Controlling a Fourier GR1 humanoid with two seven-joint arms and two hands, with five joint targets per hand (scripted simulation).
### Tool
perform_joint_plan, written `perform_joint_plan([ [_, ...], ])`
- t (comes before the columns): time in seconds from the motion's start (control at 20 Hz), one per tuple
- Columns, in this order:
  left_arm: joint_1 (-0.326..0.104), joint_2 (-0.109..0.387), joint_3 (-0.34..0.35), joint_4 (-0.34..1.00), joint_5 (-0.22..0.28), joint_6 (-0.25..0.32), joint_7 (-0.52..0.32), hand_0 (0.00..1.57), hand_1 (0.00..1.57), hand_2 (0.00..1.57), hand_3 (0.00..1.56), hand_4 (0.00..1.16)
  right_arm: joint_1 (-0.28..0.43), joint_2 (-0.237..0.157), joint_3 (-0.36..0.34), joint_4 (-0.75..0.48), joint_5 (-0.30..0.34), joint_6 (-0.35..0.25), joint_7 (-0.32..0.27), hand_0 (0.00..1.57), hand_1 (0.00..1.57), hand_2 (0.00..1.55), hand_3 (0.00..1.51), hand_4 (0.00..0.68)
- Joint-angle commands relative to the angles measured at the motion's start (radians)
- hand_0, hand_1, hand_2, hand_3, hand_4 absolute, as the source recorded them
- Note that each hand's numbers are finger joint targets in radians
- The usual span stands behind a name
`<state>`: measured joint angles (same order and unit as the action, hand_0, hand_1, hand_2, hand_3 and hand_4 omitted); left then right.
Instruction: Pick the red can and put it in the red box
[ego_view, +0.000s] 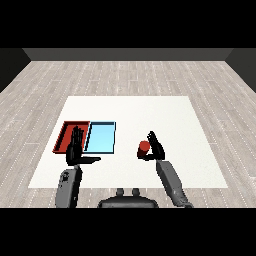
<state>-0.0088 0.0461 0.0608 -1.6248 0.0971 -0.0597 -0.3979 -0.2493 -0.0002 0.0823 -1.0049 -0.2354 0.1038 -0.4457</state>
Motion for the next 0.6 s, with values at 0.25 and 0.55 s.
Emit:
perform_joint_plan([
  [0.25, 0.062, 0.004, 0.009, -0.086, 0.026, -0.012, 0.02, 0.0, 0.0, 0.0, 0.0, 0.0, -0.096, 0.0, 0.085, 0.161, -0.067, -0.063, -0.113, 0.0, 0.0, 0.0, 0.0, 0.0],
  [0.55, -0.015, -0.007, -0.003, 0.016, -0.011, 0.005, -0.015, 0.0, 0.0, 0.0, 0.0, 0.0, -0.109, 0.0, 0.142, 0.094, -0.129, -0.09, 0.017, 0.0, 0.0, 0.0, 0.0, 0.0],
])
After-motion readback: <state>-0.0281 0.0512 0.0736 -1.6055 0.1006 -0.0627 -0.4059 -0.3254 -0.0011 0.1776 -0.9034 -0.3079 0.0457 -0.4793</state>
